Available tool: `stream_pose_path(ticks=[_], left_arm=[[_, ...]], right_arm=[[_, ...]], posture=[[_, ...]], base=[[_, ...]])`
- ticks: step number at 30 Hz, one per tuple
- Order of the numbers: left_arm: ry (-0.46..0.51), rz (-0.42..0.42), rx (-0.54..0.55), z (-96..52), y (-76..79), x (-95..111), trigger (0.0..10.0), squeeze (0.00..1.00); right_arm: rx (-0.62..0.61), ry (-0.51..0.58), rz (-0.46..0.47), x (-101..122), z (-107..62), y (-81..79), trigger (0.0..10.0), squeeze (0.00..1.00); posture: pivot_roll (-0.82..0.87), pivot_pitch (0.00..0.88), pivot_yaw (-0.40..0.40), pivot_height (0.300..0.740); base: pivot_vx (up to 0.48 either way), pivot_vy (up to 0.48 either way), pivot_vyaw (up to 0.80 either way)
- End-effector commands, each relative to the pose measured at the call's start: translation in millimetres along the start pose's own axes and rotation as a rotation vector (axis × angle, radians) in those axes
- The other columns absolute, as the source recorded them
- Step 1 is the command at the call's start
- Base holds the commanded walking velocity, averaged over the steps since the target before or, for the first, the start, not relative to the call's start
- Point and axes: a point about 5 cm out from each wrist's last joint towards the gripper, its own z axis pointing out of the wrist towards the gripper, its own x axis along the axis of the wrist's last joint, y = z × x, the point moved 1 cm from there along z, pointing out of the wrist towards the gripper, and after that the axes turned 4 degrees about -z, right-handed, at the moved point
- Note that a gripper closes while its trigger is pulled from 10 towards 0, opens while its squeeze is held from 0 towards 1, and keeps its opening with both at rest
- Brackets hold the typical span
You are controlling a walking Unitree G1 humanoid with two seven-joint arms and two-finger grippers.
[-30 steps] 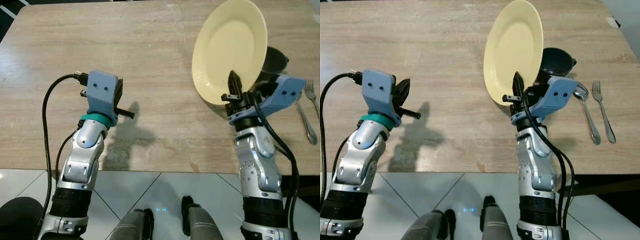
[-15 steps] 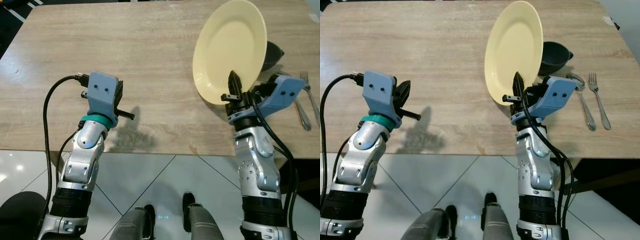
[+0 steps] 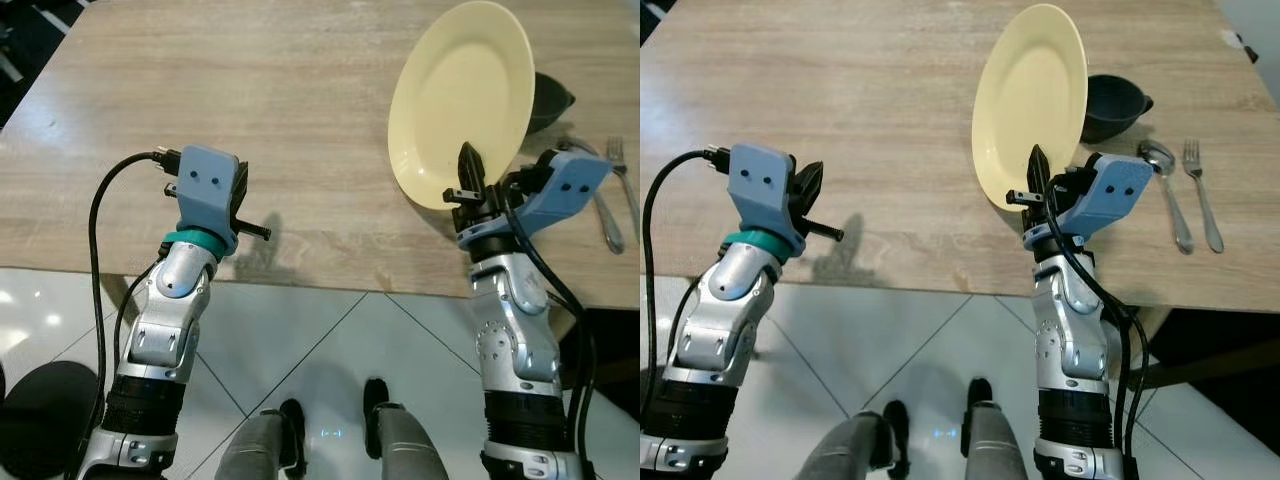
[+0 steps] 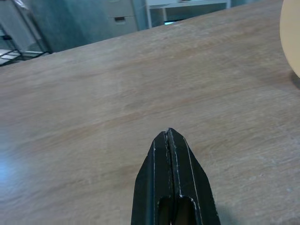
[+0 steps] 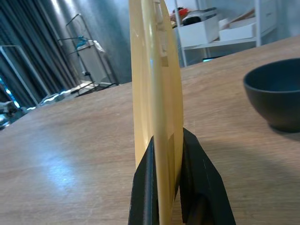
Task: Setting the table
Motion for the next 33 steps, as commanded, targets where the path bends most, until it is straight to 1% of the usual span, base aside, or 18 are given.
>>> stream_pose_path(ticks=[1, 21, 33], left_arm=[[-0.021, 0.004, -0.005, -2.8, 0.6, -7.3, 10.0, 0.00], [-0.016, 0.002, -0.008, -2.3, 1.8, -6.9, 10.0, 0.00], [-0.014, 0.003, -0.016, -0.5, 3.4, -7.5, 10.0, 0.00]], right_arm=[[0.000, 0.006, -0.002, -1.2, -1.0, -0.1, 10.0, 0.00], [0.002, 0.007, -0.007, -2.1, -0.7, 0.2, 10.0, 0.00], [-0.018, 0.018, -0.026, -0.7, -0.7, 6.9, 10.0, 0.00]], posture=[[-0.05, 0.145, 0.121, 0.740], [-0.05, 0.145, 0.120, 0.740], [-0.06, 0.137, 0.124, 0.740]], base=[[-0.292, 0.000, 0.00], [-0.380, 0.000, 0.00], [-0.372, 0.000, 0.00]])
